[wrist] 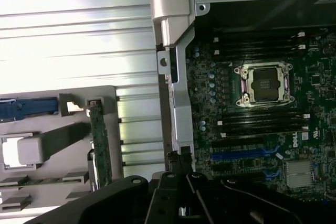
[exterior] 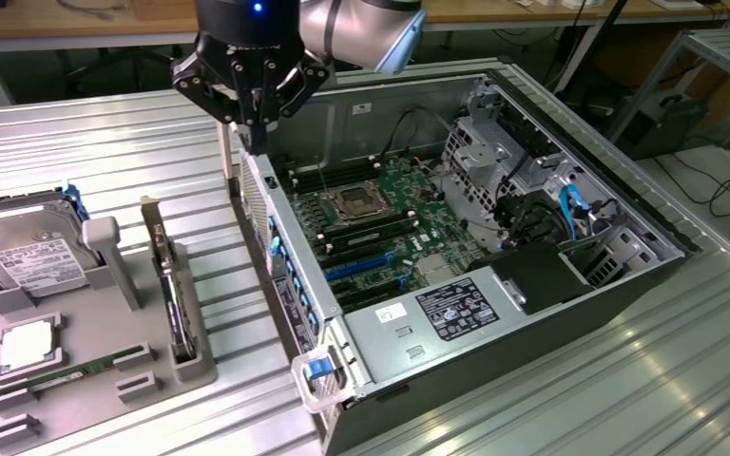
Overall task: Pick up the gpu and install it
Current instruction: 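Reach for the gpu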
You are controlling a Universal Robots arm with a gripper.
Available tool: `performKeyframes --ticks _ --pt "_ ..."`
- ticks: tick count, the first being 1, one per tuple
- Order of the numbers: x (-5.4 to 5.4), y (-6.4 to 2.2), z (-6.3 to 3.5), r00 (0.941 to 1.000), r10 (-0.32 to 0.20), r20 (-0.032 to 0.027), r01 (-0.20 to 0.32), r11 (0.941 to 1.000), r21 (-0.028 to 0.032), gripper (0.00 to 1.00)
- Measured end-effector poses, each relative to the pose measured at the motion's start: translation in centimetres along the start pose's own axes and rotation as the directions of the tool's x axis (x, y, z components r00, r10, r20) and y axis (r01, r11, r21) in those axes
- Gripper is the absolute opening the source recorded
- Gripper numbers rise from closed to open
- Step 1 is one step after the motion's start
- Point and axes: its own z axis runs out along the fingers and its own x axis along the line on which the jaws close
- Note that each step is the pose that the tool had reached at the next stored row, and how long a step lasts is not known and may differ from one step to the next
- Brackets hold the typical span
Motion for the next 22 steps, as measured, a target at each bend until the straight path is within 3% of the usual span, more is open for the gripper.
performKeyframes --ticks 22 --pt "1.2 -0.48 -0.04 1.0000 0.000 0.0000 0.000 1.0000 0.0000 0.11"
